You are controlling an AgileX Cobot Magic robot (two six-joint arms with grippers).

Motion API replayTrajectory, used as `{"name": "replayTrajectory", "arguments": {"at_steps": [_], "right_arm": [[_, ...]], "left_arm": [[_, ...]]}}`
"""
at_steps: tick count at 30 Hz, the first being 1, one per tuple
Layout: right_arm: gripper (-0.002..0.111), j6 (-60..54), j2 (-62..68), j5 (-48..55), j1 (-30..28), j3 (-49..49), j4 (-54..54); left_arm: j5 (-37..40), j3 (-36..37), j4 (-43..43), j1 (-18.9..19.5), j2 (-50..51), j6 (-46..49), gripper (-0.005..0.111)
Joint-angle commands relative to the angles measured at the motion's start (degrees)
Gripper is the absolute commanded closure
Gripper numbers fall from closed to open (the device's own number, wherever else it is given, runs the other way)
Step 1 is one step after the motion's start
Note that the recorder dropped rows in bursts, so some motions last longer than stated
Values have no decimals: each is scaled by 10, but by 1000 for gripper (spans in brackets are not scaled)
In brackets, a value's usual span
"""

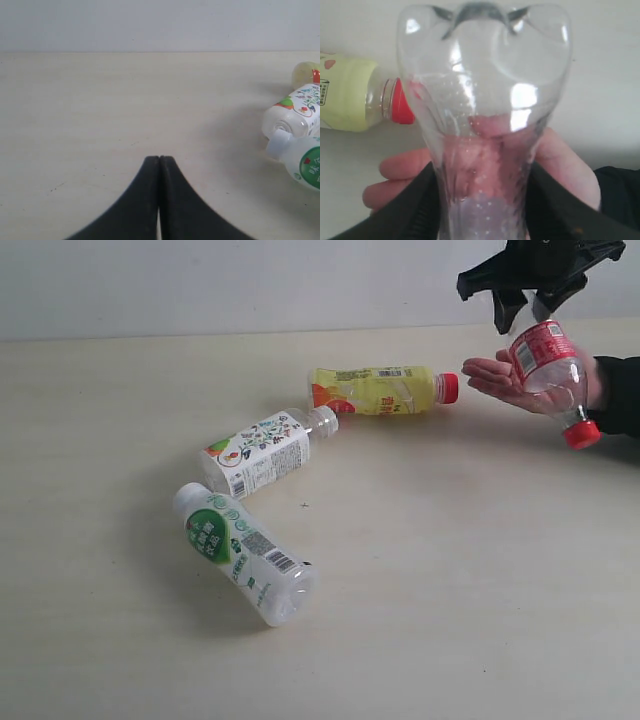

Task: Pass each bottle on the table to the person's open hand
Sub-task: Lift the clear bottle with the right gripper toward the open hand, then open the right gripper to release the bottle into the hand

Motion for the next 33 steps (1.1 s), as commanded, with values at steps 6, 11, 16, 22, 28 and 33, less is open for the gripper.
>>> {"name": "replayTrajectory", "arguments": {"at_steps": [6, 11, 16, 22, 28, 33], "right_arm": [[108, 16, 26, -23, -2, -4, -9], [90, 16, 32, -45, -2, -4, -9], [63, 16, 32, -59, -2, -4, -9], [32, 14, 32, -71, -2, -4, -9], [28, 14, 32, -71, -2, -4, -30], [11, 14, 32, -67, -2, -4, -44]], "left_arm": [[-4, 0, -1, -3, -4, -3, 107], [-4, 0, -1, -3, -4, -3, 107], [-4, 0, -1, -3, -4, -3, 107], [-4, 0, -1, -3, -4, -3, 107], [-4, 0, -1, -3, -4, -3, 107], [-4, 0, -1, -3, -4, -3, 107]]}}
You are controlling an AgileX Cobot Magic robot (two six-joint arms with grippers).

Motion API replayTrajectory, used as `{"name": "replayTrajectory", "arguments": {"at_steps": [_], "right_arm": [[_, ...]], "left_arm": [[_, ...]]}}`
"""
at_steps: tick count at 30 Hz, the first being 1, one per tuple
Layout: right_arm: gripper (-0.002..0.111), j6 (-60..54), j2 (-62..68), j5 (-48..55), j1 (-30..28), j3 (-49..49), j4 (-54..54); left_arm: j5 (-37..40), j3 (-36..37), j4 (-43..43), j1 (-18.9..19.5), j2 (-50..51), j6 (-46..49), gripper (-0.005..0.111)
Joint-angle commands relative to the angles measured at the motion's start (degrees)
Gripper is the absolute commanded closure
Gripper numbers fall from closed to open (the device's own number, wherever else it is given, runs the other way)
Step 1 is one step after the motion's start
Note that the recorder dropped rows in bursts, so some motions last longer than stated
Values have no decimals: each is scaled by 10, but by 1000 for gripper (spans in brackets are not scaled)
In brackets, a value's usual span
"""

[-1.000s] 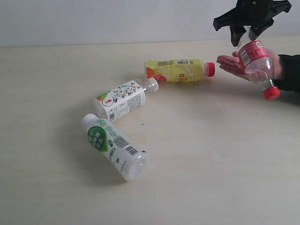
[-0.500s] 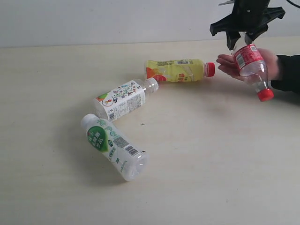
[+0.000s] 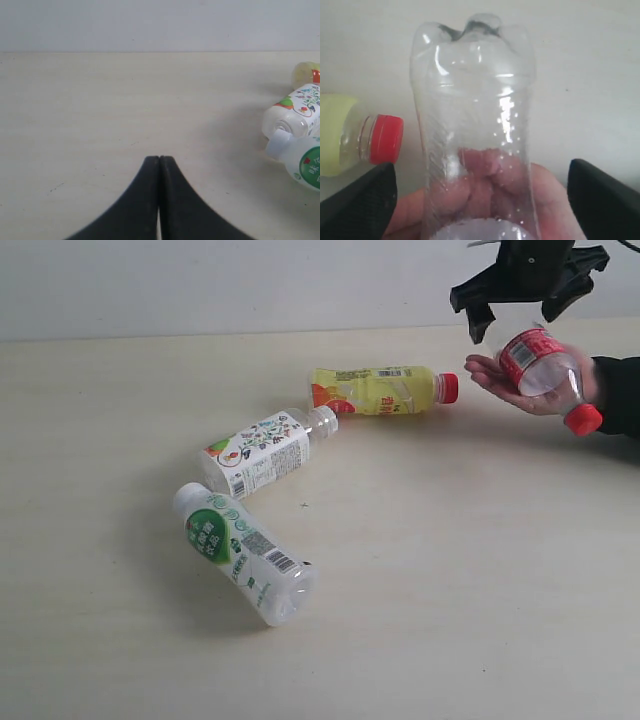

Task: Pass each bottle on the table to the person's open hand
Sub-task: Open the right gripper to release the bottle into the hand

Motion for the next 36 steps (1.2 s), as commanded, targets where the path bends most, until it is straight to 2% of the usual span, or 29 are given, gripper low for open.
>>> {"name": "replayTrajectory", "arguments": {"at_steps": [1, 20, 29, 36], "right_arm": [[10, -6, -2, -1, -2, -4, -12], [8, -58, -134, 65, -2, -3, 13], [8, -83, -206, 65, -2, -3, 200], [8, -85, -260, 65, -2, 1, 250]], "left_arm": [[-4, 0, -1, -3, -4, -3, 107], [-4, 0, -1, -3, -4, -3, 107], [-4, 0, -1, -3, -4, -3, 107], [-4, 0, -1, -3, -4, -3, 107]]}}
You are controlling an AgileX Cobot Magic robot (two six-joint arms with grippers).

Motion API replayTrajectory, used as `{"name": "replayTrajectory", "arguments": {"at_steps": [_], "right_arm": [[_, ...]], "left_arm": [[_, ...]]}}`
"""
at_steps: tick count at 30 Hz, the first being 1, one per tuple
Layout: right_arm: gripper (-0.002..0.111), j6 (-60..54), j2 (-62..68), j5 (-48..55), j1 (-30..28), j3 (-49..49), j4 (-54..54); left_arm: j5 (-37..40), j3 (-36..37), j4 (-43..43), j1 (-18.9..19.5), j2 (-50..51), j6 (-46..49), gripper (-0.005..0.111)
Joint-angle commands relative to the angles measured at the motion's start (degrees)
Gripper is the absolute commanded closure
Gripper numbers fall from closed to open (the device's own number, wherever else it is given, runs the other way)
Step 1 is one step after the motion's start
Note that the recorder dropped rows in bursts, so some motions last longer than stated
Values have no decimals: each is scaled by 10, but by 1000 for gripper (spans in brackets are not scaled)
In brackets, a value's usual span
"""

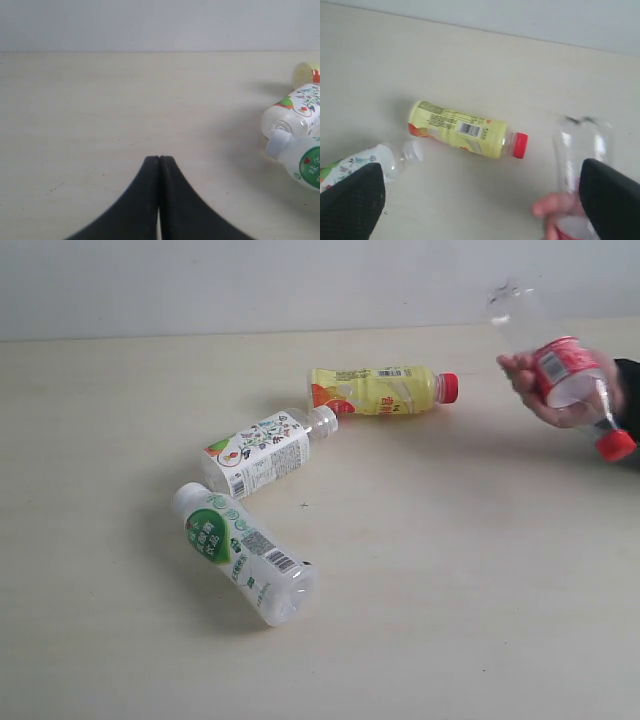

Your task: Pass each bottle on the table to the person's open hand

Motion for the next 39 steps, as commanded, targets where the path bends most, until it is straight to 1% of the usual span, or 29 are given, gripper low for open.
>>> {"name": "replayTrajectory", "arguments": {"at_steps": [1, 11, 15, 36, 39], "right_arm": [[8, -6, -43, -1, -2, 6, 14], [8, -69, -138, -1, -2, 127, 14], [8, -72, -160, -1, -2, 156, 14], [8, -71, -183, -1, -2, 162, 25], [8, -67, -183, -1, 19, 162, 23]], "left_arm": [[-4, 0, -1, -3, -4, -3, 107], [-4, 0, -1, -3, -4, -3, 107], [-4, 0, -1, -3, -4, -3, 107], [-4, 0, -1, -3, -4, -3, 107], [-4, 0, -1, -3, -4, -3, 107]]}}
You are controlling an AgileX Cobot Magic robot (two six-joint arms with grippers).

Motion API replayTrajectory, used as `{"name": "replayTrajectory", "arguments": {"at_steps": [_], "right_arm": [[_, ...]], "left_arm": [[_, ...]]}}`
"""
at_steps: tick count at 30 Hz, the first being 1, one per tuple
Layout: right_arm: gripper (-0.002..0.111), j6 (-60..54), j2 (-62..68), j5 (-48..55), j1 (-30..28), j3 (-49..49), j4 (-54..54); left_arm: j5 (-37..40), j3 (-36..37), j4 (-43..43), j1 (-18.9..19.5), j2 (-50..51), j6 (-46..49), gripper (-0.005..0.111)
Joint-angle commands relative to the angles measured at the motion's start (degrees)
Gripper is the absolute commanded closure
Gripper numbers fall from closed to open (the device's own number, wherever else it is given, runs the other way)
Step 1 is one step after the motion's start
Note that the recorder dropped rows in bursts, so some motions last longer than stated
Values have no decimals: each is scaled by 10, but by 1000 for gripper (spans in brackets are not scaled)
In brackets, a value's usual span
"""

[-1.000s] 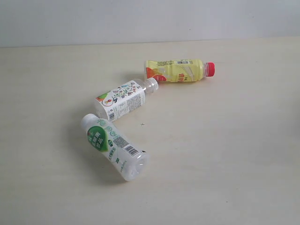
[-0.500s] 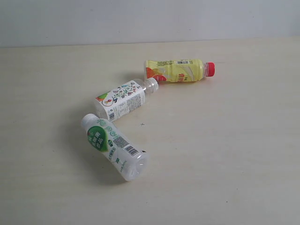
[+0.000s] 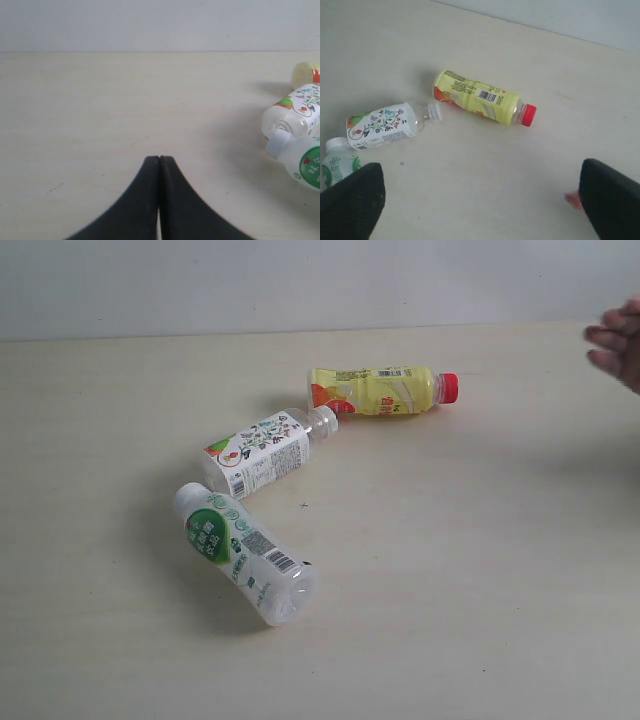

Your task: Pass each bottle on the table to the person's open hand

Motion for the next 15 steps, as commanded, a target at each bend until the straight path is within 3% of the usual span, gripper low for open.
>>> {"name": "replayTrajectory", "arguments": {"at_steps": [1, 15], "right_arm": [[8, 0, -3, -5, 29, 1, 3], [8, 59, 41, -5, 222, 1, -58]], "left_arm": [[-4, 0, -1, -3, -4, -3, 107], [-4, 0, -1, -3, -4, -3, 107]]}}
